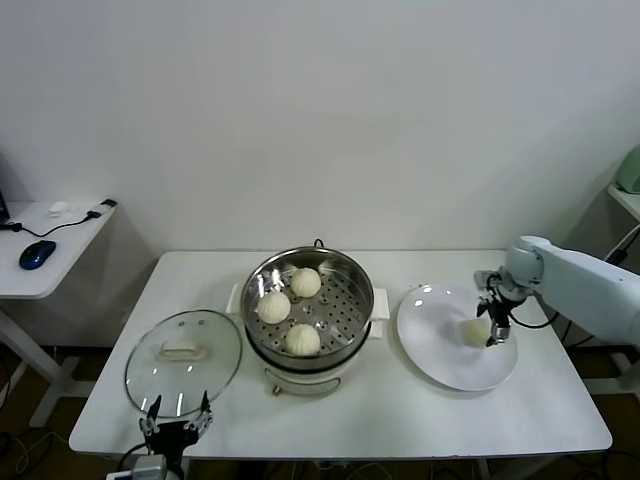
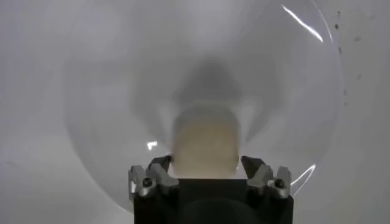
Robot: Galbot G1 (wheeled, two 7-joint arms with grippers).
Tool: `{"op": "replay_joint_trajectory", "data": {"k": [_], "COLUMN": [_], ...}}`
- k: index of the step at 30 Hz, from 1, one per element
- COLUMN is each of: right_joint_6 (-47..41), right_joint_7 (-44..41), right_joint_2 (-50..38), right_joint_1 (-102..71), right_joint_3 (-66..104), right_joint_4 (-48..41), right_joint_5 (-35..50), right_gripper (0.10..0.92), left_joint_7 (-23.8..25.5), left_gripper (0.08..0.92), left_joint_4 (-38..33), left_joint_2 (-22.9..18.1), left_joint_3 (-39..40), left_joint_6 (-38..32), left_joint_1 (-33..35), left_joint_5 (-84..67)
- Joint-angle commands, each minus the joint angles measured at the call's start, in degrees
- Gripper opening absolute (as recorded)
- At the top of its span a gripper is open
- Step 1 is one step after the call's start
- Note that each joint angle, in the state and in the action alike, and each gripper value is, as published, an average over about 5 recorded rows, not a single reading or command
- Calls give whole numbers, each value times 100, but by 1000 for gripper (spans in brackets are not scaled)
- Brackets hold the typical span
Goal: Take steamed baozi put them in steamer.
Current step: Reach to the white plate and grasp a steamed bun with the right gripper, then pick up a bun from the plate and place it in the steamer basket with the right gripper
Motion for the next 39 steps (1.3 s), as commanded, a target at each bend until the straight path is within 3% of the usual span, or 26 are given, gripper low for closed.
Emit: {"op": "replay_joint_trajectory", "data": {"k": [1,7,12,19,24,32,39], "right_joint_6": [3,-91,-327,-953,-1486,-2195,-2366], "right_joint_7": [53,-71,-116,-26,480,1486,1762], "right_joint_2": [88,-303,-421,262,969,1960,2177], "right_joint_1": [-246,695,2895,5177,5429,4339,3467], "right_joint_3": [412,-221,-1772,-2918,-2687,-2446,-2473], "right_joint_4": [-194,664,1774,3150,3855,4140,3621], "right_joint_5": [-133,306,1736,3839,4802,5117,4540], "right_gripper": [706,679,679,679,679,679,679], "left_joint_7": [2,4,13,28,34,49,41], "left_gripper": [823,823,823,823,823,823,823], "left_joint_4": [5,9,-29,-46,-58,-123,-107], "left_joint_2": [9,1,-13,0,44,68,62], "left_joint_3": [0,3,21,55,65,71,104], "left_joint_6": [-2,6,19,59,75,143,124], "left_joint_1": [11,-6,9,-32,-47,-76,-75], "left_joint_5": [3,9,19,30,19,12,13]}}
